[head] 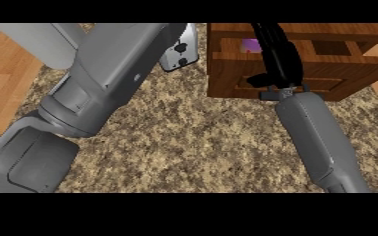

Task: Pick up the can, place it into the drawer and close the drawer

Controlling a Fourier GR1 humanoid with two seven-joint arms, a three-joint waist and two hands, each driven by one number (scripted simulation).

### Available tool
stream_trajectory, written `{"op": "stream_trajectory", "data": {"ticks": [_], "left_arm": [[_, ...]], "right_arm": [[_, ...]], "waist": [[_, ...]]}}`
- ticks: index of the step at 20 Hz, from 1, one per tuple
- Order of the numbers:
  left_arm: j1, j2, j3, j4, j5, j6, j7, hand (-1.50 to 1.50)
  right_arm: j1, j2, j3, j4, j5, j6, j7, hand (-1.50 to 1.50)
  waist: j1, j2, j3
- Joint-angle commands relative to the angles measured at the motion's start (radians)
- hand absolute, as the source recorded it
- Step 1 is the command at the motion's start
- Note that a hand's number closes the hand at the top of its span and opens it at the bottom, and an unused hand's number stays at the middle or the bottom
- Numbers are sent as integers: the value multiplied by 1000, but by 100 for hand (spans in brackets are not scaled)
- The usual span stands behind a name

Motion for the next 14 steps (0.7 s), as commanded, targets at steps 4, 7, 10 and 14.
{"op": "stream_trajectory", "data": {"ticks": [4, 7, 10, 14], "left_arm": [[48, 47, -5, -81, -20, -11, 34, -150], [117, 96, -19, -133, -24, -64, 65, -150], [104, 90, -28, -169, -38, -36, 93, -150], [169, 121, -39, -230, -42, -55, 110, -150]], "right_arm": [[-176, 36, -75, 302, 68, -224, 1, -150], [-257, 4, -104, 377, 71, -222, 6, -150], [-337, -8, -137, 460, 54, -258, -35, -150], [-410, -27, -157, 548, 70, -278, -13, -150]], "waist": [[35, 3, 0], [50, -2, 0], [53, 5, 1], [85, 7, 0]]}}
